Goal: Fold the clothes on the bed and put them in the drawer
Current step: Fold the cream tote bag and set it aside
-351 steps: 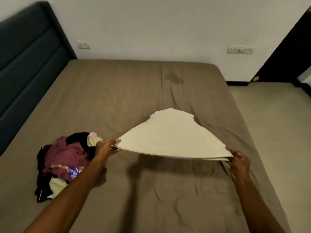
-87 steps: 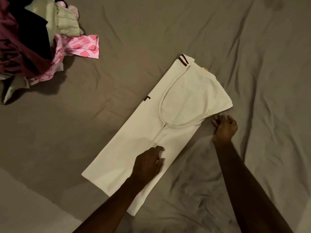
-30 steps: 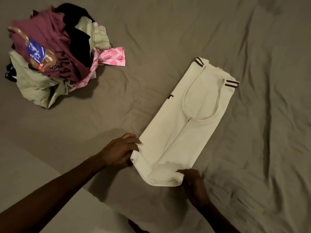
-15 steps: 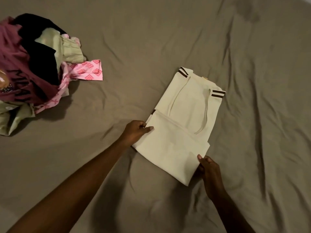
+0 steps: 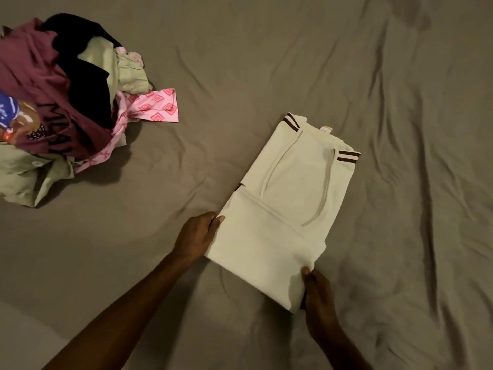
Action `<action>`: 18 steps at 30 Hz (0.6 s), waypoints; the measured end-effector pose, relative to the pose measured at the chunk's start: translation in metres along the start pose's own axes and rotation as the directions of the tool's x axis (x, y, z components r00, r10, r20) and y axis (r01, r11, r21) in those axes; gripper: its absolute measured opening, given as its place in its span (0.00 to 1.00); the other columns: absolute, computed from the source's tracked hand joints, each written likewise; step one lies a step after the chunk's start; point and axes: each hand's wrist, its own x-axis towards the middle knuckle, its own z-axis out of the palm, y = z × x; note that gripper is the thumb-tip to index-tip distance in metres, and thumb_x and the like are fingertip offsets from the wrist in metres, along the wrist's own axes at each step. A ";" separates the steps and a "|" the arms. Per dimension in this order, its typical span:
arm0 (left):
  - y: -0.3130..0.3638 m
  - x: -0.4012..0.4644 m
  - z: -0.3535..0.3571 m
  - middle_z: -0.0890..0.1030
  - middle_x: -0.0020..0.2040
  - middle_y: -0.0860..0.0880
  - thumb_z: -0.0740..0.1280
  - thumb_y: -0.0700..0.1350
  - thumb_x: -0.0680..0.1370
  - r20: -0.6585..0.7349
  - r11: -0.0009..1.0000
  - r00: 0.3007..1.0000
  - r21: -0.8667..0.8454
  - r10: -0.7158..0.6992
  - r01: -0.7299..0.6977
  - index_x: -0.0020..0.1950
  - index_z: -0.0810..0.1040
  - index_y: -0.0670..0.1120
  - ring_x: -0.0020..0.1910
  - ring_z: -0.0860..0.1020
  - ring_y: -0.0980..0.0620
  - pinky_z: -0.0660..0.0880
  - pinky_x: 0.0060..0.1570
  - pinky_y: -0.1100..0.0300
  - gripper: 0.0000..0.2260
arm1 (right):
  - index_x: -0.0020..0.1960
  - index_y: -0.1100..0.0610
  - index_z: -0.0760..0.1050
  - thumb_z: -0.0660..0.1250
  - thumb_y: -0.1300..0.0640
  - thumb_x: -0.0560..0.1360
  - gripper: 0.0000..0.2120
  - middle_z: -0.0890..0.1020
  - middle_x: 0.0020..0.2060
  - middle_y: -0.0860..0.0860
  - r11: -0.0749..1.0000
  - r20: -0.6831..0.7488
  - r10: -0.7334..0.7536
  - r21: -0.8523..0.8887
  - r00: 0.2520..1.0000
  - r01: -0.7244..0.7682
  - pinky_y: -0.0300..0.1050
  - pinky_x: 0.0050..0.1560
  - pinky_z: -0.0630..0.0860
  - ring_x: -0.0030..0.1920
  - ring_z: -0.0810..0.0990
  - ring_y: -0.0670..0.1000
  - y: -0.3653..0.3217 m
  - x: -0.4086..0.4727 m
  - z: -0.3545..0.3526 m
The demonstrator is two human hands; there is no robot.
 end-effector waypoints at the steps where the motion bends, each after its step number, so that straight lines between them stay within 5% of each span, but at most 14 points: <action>1: -0.010 -0.012 -0.001 0.75 0.31 0.48 0.55 0.60 0.83 -0.011 1.000 1.000 0.026 0.000 0.000 0.37 0.67 0.48 0.33 0.76 0.43 0.72 0.36 0.51 0.21 | 0.53 0.58 0.81 0.62 0.52 0.85 0.13 0.85 0.40 0.51 1.000 -0.015 -0.006 -0.015 1.000 0.006 0.46 0.38 0.76 0.41 0.80 0.50 0.009 -0.011 0.006; 7: -0.044 -0.077 -0.015 0.71 0.28 0.53 0.53 0.62 0.84 -0.033 0.995 0.998 0.081 -0.060 0.063 0.38 0.68 0.49 0.28 0.75 0.48 0.73 0.33 0.52 0.22 | 0.53 0.60 0.81 0.63 0.58 0.84 0.10 0.85 0.40 0.50 0.998 0.038 -0.046 -0.029 0.998 0.047 0.37 0.39 0.74 0.40 0.79 0.46 0.040 -0.063 0.029; 15: -0.010 -0.041 -0.020 0.82 0.37 0.52 0.76 0.58 0.74 -0.018 0.938 0.969 -0.257 -0.245 0.232 0.45 0.81 0.51 0.36 0.79 0.52 0.75 0.41 0.59 0.12 | 0.56 0.56 0.80 0.67 0.56 0.83 0.06 0.87 0.46 0.50 0.993 -0.099 -0.114 -0.024 0.988 0.113 0.44 0.47 0.80 0.47 0.85 0.47 0.018 -0.043 0.019; 18: -0.001 -0.022 -0.022 0.81 0.36 0.52 0.76 0.51 0.76 -0.039 0.950 0.981 -0.259 -0.190 0.174 0.46 0.81 0.50 0.36 0.78 0.51 0.74 0.41 0.57 0.07 | 0.54 0.57 0.81 0.68 0.59 0.82 0.03 0.86 0.41 0.50 0.982 -0.192 -0.179 -0.089 0.965 0.164 0.42 0.42 0.77 0.40 0.81 0.44 0.009 -0.027 0.018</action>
